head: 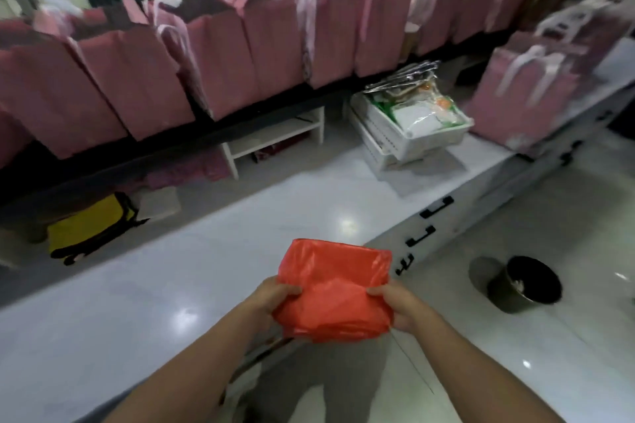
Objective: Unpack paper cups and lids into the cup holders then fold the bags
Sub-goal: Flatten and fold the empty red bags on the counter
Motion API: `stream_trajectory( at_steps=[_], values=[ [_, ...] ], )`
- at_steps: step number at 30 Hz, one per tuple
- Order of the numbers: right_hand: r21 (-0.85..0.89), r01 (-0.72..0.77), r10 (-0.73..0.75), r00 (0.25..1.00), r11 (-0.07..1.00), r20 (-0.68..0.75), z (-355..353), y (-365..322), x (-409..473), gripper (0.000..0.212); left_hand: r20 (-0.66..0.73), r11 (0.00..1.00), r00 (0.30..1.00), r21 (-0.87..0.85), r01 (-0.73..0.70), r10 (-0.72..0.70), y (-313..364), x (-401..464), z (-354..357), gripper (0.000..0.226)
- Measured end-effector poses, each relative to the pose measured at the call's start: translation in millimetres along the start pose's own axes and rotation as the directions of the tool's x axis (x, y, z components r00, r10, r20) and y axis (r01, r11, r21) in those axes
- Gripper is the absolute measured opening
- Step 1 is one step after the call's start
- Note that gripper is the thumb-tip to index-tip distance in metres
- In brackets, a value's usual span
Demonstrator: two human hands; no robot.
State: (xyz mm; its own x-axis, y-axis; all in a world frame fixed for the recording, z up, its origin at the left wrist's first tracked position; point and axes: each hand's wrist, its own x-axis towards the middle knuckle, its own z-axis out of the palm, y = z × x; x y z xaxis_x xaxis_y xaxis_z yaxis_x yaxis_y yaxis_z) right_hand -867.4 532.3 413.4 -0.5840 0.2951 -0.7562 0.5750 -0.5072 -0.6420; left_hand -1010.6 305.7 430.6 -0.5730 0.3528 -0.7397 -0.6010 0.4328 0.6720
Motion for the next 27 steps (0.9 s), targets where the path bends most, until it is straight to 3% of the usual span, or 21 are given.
stream_trajectory(
  at_steps=[3, 9, 15, 22, 23, 27],
  values=[
    [0.006, 0.054, -0.053, 0.993, 0.999, -0.107, -58.8, -3.6, -7.5, 0.04, 0.037, 0.993, 0.995, 0.076, -0.09, 0.088, 13.0, 8.7, 68.1, 0.047],
    [0.078, 0.096, -0.067, 0.949, 0.992, -0.307, -157.6, -11.5, -12.7, 0.043, 0.197, 0.919, 0.948, 0.261, -0.296, 0.249, 40.2, 38.0, 193.9, 0.079],
    [0.212, 0.127, -0.024, 0.903, 0.969, -0.429, -250.1, -32.7, 5.0, 0.039, 0.322, 0.855, 0.925, 0.402, -0.327, 0.202, 82.3, 104.1, 301.5, 0.051],
    [0.273, 0.114, 0.087, 0.773, 0.955, -0.628, -344.3, -68.8, 29.3, 0.035, 0.419, 0.748, 0.904, 0.573, -0.334, 0.082, 135.6, 163.0, 418.4, 0.058],
    [0.259, 0.107, 0.096, 0.745, 0.96, -0.66, -357.7, -74.0, 32.2, 0.031, 0.443, 0.725, 0.892, 0.586, -0.362, 0.087, 143.8, 168.4, 434.7, 0.063],
    [0.267, 0.078, 0.152, 0.656, 0.961, -0.739, -413.2, -88.0, 46.2, 0.014, 0.551, 0.771, 0.812, 0.427, -0.473, 0.193, 162.4, 187.4, 498.1, 0.13]
  ],
)
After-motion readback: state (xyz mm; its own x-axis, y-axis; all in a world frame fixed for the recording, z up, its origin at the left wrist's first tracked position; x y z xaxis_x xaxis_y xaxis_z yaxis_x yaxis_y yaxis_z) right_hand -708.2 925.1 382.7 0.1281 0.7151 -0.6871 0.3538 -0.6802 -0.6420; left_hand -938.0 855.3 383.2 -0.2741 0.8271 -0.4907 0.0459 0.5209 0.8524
